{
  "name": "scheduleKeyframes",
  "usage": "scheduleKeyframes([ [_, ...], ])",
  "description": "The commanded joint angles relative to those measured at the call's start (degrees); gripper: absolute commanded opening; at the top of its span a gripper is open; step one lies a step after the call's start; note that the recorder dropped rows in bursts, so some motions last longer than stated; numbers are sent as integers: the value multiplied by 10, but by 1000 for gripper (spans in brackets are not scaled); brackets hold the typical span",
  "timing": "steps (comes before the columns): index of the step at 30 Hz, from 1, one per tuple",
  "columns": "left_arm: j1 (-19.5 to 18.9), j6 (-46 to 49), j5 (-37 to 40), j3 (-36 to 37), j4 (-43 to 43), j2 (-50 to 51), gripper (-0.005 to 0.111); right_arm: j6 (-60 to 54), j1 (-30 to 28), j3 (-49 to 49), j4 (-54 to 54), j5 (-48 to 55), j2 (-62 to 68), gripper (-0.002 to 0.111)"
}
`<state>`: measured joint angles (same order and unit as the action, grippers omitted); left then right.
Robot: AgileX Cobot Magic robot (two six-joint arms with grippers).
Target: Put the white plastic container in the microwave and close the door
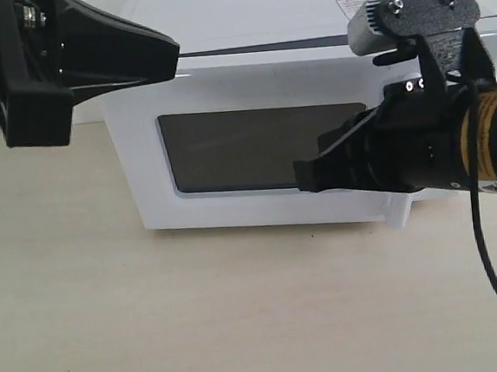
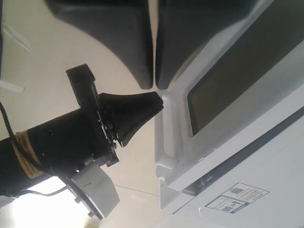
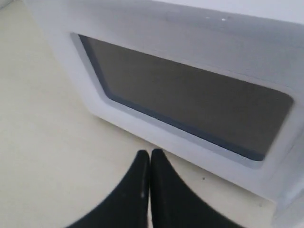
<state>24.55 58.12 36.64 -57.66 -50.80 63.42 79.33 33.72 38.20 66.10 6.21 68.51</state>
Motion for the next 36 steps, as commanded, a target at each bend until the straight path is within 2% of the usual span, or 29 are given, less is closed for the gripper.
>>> scheduleKeyframes([
  [1, 0, -1, -6, 4, -9, -4, 4, 144, 0, 7, 150, 61, 1, 0],
  [5, 0, -4, -3, 4, -8, -4, 4, 409, 0, 7, 338, 116, 2, 0],
  [10, 0, -6, -2, 4, -8, -4, 4, 409, 0, 8, 338, 165, 3, 0],
  [22, 0, -8, -2, 4, -12, -4, 4, 409, 0, 73, 338, 269, 131, 0],
  [36, 0, -8, -2, 4, -12, -4, 4, 409, 0, 127, 338, 305, 187, 0],
])
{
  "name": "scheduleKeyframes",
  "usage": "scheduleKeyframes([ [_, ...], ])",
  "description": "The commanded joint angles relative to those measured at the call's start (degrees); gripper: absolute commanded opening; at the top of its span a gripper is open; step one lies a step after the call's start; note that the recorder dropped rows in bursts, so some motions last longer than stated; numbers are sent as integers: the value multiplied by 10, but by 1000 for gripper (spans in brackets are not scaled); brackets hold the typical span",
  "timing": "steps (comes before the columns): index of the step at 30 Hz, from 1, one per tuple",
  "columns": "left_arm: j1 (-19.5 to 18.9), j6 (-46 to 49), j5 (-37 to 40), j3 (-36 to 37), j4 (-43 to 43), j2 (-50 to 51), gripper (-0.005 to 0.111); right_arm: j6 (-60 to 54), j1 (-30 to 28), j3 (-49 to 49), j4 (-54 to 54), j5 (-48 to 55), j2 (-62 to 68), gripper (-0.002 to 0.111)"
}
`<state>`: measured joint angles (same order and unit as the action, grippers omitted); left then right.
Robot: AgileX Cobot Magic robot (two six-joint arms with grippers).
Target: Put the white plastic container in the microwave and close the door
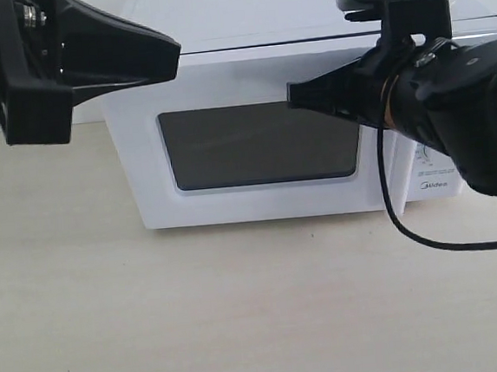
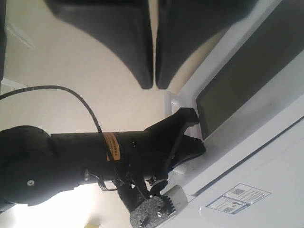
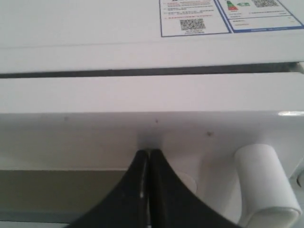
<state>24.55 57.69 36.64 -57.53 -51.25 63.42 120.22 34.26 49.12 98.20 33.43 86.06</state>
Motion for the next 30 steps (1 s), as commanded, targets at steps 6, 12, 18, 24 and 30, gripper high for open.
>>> scheduleKeyframes([
  [6, 0, -4, -6, 3, -7, -4, 4, 0, -5, 23, 18, 52, 25, 0],
  [12, 0, -4, -6, 3, -7, -4, 4, 0, -5, 23, 18, 50, 25, 0],
  [18, 0, -4, -3, 3, -4, -4, 4, -1, -5, -4, 18, 27, -17, 0],
  [24, 0, -4, 10, 26, -11, -4, 4, -3, -5, -82, 18, -5, -135, 0],
  [30, 0, 62, 27, 72, -141, -4, 4, -3, -5, -107, 9, -22, -199, 0],
])
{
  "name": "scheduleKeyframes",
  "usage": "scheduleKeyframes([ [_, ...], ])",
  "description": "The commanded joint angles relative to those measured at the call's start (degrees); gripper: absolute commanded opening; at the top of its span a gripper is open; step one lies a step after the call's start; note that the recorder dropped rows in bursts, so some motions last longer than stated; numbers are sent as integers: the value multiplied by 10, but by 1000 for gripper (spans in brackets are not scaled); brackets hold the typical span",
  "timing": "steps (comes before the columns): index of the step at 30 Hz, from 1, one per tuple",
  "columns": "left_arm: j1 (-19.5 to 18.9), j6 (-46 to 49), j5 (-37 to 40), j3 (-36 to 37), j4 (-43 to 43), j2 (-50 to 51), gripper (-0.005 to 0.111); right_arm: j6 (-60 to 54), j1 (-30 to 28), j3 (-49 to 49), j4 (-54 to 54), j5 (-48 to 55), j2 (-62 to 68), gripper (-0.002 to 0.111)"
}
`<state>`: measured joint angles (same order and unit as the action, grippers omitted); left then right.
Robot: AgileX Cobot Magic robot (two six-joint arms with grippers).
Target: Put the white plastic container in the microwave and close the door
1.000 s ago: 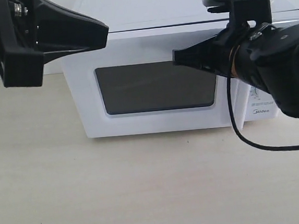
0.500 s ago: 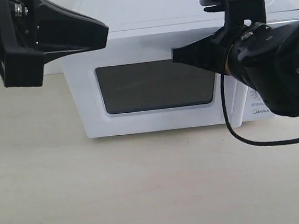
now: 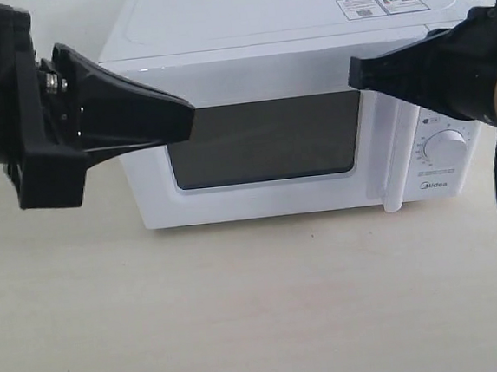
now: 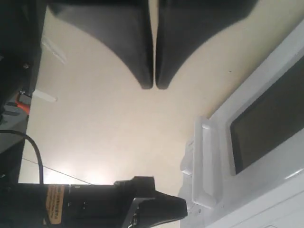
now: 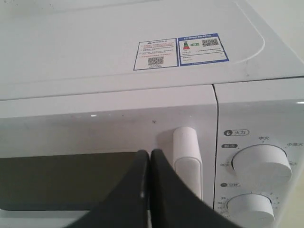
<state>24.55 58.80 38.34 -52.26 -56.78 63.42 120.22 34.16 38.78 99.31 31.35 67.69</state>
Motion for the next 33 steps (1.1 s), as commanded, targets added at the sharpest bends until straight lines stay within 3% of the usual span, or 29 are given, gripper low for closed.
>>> scheduleKeyframes([
  [1, 0, 75, 19, 24, -117, -4, 4, -3, -4, -3, -2, -1, -16, 0],
  [6, 0, 139, 114, 42, -240, -4, 4, -3, -4, -3, -3, -1, -17, 0],
  [24, 0, 139, 116, 42, -287, -4, 4, -3, -4, -3, -2, 3, -17, 0],
  [33, 0, 139, 78, 42, -288, -4, 4, -3, -4, -3, -2, 3, -17, 0],
])
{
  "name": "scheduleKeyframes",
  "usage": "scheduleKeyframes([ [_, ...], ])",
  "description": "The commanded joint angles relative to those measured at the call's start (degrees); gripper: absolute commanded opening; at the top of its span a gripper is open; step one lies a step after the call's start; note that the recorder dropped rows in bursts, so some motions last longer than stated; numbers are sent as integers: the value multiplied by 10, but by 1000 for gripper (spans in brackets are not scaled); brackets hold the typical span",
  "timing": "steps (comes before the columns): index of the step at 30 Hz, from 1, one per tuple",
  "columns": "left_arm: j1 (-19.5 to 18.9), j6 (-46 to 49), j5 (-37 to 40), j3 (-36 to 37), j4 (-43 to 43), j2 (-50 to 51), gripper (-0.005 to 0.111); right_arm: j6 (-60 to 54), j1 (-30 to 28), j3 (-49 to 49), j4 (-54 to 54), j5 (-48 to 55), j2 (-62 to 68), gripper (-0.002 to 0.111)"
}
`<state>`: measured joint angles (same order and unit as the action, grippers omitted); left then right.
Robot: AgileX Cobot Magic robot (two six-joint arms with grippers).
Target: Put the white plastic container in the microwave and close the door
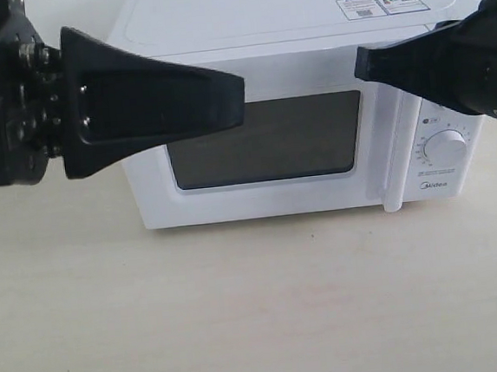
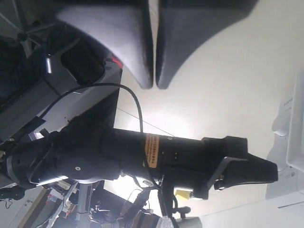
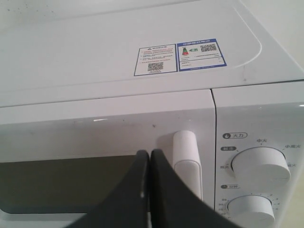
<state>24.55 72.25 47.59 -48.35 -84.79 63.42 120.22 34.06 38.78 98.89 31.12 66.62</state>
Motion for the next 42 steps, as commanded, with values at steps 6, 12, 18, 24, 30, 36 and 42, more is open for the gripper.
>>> scheduleKeyframes([
  [6, 0, 4, -21, 3, -7, -4, 4, -3, -3, -3, 2, 5, -6, 0],
  [12, 0, 4, -21, 3, -7, -5, 4, -3, -3, -3, 2, 5, -6, 0],
  [18, 0, 7, -82, 3, 48, -63, 4, -3, -3, -3, 2, 5, -6, 0],
  [24, 0, 6, -100, 14, 110, -202, 4, -3, -3, -3, 2, 5, -6, 0],
  [30, 0, 6, -172, 87, 114, -360, 4, -3, -3, -3, 2, 5, -6, 0],
  [36, 0, -9, -289, 188, 113, -460, 4, -3, -3, -3, 2, 5, -6, 0],
  [42, 0, -25, -408, 272, 88, -482, 4, -3, -3, -3, 2, 5, -6, 0],
])
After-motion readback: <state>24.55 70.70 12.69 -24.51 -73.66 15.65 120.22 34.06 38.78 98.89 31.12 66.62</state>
